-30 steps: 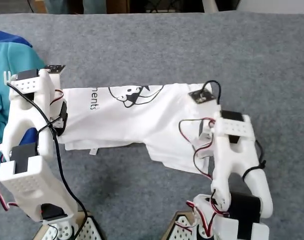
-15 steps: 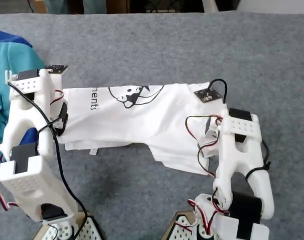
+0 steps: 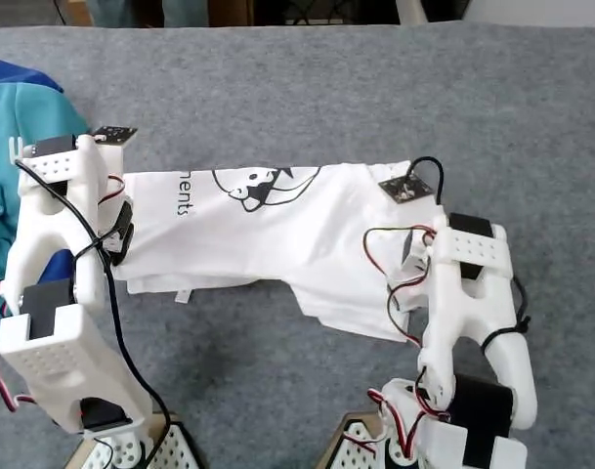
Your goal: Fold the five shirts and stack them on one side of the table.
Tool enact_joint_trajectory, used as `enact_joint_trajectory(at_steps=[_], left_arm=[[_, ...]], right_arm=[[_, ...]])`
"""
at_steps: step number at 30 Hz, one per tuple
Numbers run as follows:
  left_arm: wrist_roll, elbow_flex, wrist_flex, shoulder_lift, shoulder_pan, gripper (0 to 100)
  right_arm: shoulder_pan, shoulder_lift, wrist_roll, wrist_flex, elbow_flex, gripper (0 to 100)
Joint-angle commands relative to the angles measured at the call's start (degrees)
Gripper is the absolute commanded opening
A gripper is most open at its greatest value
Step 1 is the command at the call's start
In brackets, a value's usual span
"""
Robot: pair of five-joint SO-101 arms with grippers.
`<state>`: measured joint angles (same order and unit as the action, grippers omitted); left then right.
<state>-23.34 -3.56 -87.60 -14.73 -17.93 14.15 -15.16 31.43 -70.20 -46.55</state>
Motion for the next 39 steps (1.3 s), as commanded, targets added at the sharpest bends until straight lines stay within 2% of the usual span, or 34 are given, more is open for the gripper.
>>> enact_joint_trajectory(at_steps=[1,13,20,29,31,35,39], left_arm=[[-0.97,0.57,-0.09,0.62,0.13,3],[-2.73,0.48,-0.09,0.53,0.48,3],[-2.64,0.57,-0.09,0.70,0.57,3],[-2.64,0.75,0.35,0.79,0.57,3],[-2.64,1.19,0.35,0.44,1.45,3],[-2.55,1.54,0.00,0.44,4.35,3],[-1.58,1.10,-0.18,0.44,7.69,3]], right_arm=[[3.16,-1.98,0.62,-1.41,1.36,1.4],[3.43,-1.89,0.62,-1.41,1.63,1.5],[-0.09,-1.98,3.16,-6.15,2.33,1.5],[-0.26,-2.24,6.68,-9.23,2.33,1.6],[-0.35,-3.38,6.68,-9.23,2.15,2.2],[-2.46,-5.14,6.15,-9.58,1.71,12.6],[-7.03,-5.67,1.85,-9.14,0.31,9.7]])
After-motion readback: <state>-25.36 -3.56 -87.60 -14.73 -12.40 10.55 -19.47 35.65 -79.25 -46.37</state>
